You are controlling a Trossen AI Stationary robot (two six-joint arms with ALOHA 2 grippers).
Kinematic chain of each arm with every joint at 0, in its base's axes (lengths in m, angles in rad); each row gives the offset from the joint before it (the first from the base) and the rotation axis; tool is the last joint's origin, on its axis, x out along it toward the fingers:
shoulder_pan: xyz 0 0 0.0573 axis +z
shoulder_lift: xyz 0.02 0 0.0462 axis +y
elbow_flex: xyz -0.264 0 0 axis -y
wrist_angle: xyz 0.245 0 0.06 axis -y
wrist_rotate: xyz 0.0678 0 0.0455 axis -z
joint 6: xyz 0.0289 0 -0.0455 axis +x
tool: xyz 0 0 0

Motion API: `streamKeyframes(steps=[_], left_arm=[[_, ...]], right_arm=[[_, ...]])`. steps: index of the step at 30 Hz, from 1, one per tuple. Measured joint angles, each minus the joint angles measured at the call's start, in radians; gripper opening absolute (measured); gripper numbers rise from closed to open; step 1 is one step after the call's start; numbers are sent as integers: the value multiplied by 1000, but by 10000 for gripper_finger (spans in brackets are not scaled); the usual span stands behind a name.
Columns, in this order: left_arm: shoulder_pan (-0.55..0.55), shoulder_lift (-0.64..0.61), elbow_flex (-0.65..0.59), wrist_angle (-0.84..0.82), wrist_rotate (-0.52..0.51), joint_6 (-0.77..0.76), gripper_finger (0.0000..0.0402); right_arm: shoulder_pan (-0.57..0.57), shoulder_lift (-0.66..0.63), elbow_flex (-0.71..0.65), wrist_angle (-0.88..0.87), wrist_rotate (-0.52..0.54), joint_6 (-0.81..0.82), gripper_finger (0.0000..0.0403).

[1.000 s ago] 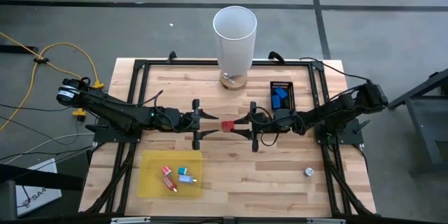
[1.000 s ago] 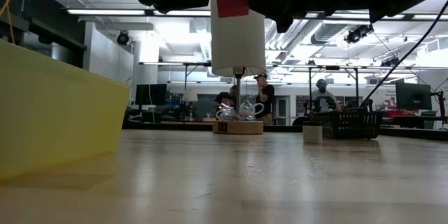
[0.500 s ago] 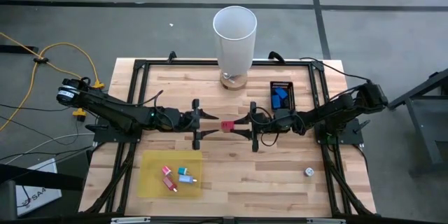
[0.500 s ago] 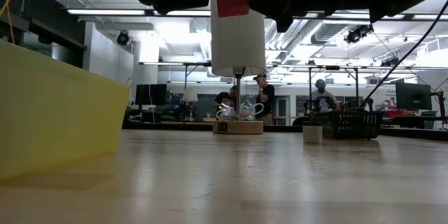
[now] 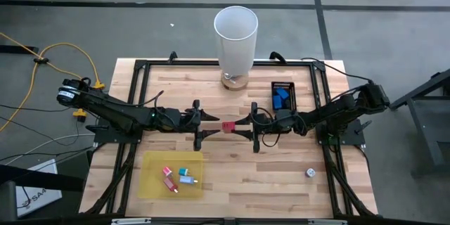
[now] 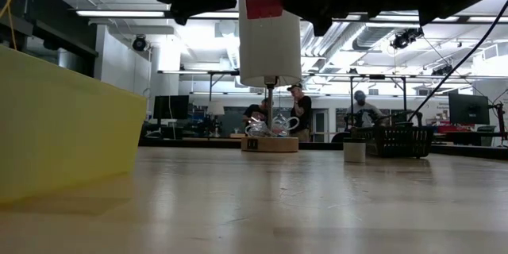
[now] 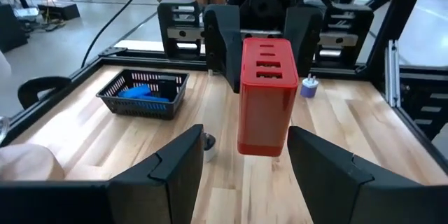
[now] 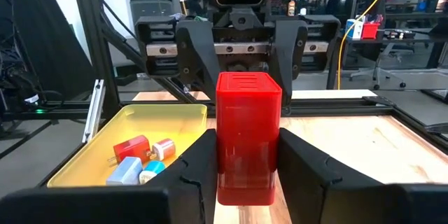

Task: Pick & Place Office items
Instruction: Put the red charger adapter into the yellow bin

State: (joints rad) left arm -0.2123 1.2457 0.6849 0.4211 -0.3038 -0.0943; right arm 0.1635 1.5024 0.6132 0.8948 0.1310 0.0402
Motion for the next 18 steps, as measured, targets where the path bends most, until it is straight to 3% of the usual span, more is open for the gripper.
streamKeyframes(steps=[4,10,18], left_arm=[[0,0,0,2,4,-11,199],[-1,0,0,14,118,-12,199],[-10,0,0,30,119,-11,199]], right_arm=[[0,0,0,0,0,0,110],[0,0,0,0,0,0,110],[0,0,0,0,0,0,110]])
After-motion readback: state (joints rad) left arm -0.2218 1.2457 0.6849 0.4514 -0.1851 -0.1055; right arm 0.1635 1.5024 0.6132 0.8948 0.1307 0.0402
